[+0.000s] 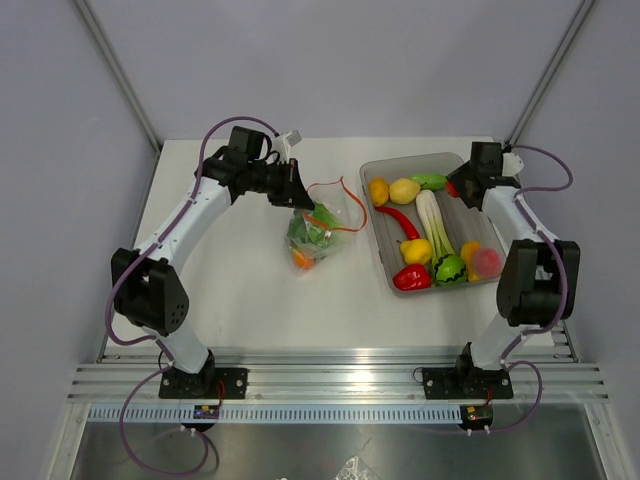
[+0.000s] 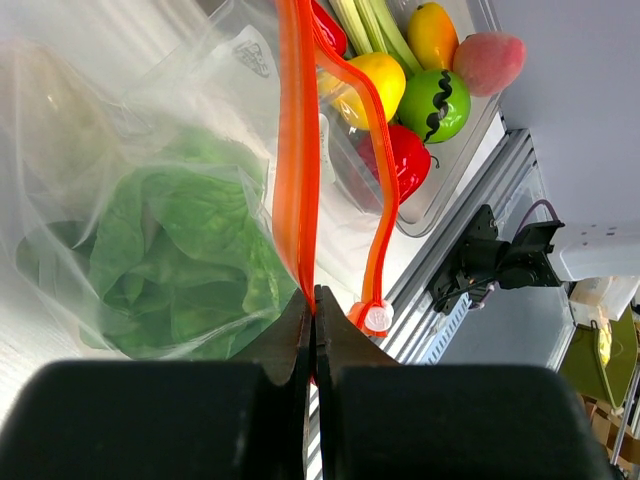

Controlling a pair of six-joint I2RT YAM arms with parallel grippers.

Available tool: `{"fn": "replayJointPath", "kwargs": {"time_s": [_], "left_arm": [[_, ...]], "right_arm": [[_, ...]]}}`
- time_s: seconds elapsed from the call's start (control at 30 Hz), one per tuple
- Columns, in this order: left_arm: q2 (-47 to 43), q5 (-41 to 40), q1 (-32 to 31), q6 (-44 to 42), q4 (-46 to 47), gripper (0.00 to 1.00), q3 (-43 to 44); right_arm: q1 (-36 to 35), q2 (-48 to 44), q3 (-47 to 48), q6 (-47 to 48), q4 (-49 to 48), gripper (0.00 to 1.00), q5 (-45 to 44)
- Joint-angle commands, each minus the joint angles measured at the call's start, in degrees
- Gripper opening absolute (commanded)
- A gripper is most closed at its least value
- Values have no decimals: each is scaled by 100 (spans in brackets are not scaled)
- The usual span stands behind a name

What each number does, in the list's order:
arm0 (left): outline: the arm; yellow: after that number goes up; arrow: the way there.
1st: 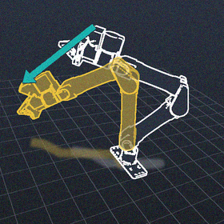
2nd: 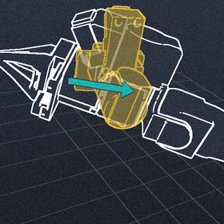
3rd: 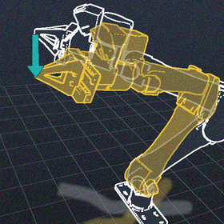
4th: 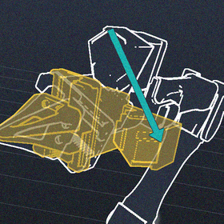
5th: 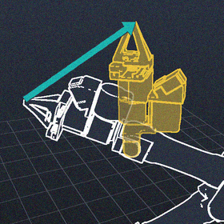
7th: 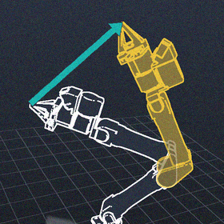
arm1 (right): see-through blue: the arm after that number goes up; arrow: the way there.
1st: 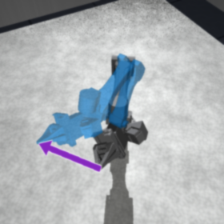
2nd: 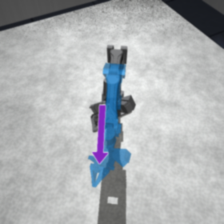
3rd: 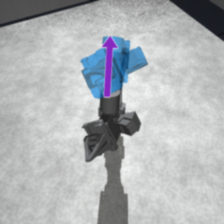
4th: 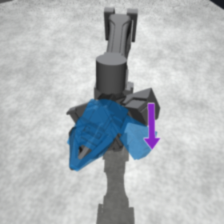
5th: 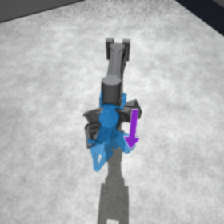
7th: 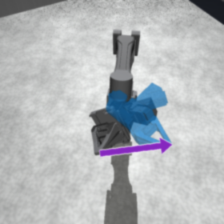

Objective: Place the food in the zip-top bag and seal the zipper
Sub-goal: Pick up the fake fruit from the bin, then place the fake fruit in the zipper food storage bag.

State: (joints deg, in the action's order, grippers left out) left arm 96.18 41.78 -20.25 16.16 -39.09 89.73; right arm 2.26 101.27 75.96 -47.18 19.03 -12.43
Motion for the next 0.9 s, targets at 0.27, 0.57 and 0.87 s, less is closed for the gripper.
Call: {"fn": "replayJointPath", "kwargs": {"time_s": [0.27, 0.57, 0.87], "left_arm": [[217, 41, -32, 1, 218, 0, 220], [199, 58, -32, -43, 86, 0, 334], [182, 102, -49, -78, -90, 0, 527]], "right_arm": [[-1270, -2612, -732, 1131, 268, 32, 750], [-3238, -2227, -12, 1421, 356, 34, 1093], [-3917, -1137, 770, 1589, 470, 41, 970]]}}
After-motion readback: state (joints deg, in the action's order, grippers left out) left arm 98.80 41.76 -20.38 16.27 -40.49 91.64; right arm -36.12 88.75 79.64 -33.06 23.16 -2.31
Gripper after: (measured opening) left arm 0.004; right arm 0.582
